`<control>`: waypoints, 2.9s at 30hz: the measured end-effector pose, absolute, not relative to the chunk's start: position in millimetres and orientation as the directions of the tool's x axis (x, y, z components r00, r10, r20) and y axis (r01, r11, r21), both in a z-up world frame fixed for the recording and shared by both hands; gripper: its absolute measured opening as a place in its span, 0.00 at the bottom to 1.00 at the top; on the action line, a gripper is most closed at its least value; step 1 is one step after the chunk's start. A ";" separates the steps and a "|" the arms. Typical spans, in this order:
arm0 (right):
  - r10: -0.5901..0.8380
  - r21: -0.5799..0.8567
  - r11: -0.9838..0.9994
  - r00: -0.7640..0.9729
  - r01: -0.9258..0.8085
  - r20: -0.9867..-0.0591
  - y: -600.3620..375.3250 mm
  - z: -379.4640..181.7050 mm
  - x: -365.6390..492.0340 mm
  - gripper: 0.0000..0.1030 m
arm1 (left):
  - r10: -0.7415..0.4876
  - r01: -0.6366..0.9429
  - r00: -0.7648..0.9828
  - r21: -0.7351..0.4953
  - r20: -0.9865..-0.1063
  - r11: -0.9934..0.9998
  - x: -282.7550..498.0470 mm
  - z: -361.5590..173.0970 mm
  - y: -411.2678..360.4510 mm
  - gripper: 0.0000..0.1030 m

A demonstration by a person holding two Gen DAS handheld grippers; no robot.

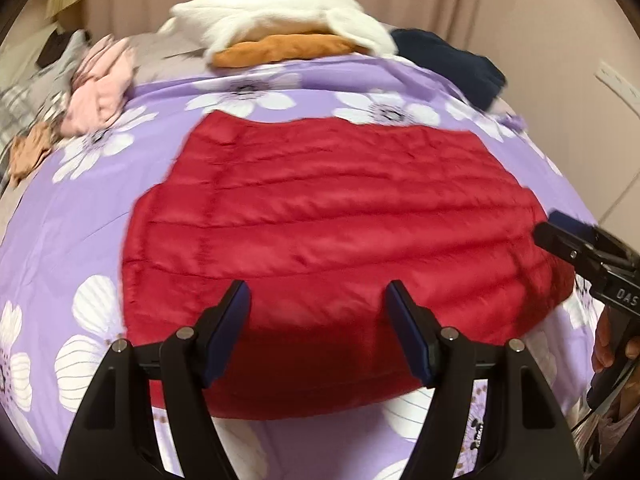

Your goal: Fold large clothes

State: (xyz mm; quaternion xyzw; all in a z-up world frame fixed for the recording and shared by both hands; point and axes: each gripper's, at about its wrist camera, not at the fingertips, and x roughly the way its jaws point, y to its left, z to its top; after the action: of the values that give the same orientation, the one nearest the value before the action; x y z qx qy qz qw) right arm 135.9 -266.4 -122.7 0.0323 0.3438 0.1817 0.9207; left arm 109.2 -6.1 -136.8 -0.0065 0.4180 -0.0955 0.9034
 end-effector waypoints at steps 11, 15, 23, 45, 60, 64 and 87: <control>0.285 0.084 0.939 0.617 -0.334 -0.734 -236.2 -173.2 151.3 0.74 | -0.154 0.228 0.566 -0.026 -0.810 0.973 121.5 -168.4 -26.2 0.70; 0.270 0.064 0.940 0.616 -0.335 -0.740 -232.6 -175.7 150.1 0.74 | -0.152 0.229 0.562 -0.023 -0.813 0.973 122.3 -172.6 -28.5 0.70; 0.269 0.067 0.942 0.617 -0.330 -0.740 -231.3 -175.6 146.3 0.75 | -0.155 0.227 0.557 -0.030 -0.816 0.973 122.1 -172.9 -27.7 0.70; 0.233 0.159 0.972 0.681 -0.171 -0.694 -265.5 -150.5 219.0 0.75 | -0.111 0.189 0.617 0.010 -0.779 0.982 205.6 -140.1 -30.6 0.70; 0.188 0.118 0.982 0.643 -0.150 -0.742 -260.9 -172.9 232.4 0.75 | -0.125 0.218 0.559 -0.001 -0.820 0.976 223.5 -172.1 -31.2 0.76; 0.212 0.149 0.977 0.649 -0.151 -0.731 -265.7 -165.2 229.8 0.76 | -0.130 0.188 0.570 -0.025 -0.811 0.982 215.4 -162.8 -26.8 0.76; 0.171 0.107 0.985 0.652 -0.136 -0.739 -280.1 -168.3 160.4 0.77 | -0.186 -0.207 0.561 -0.355 -0.807 0.912 85.4 -180.5 127.9 0.80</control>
State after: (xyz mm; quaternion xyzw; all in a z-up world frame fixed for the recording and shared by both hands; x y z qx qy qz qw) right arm 160.4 -280.1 -168.3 0.0211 0.4087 0.0844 0.9085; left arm 85.4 127.9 -180.5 -0.2098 0.4684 0.0059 0.8582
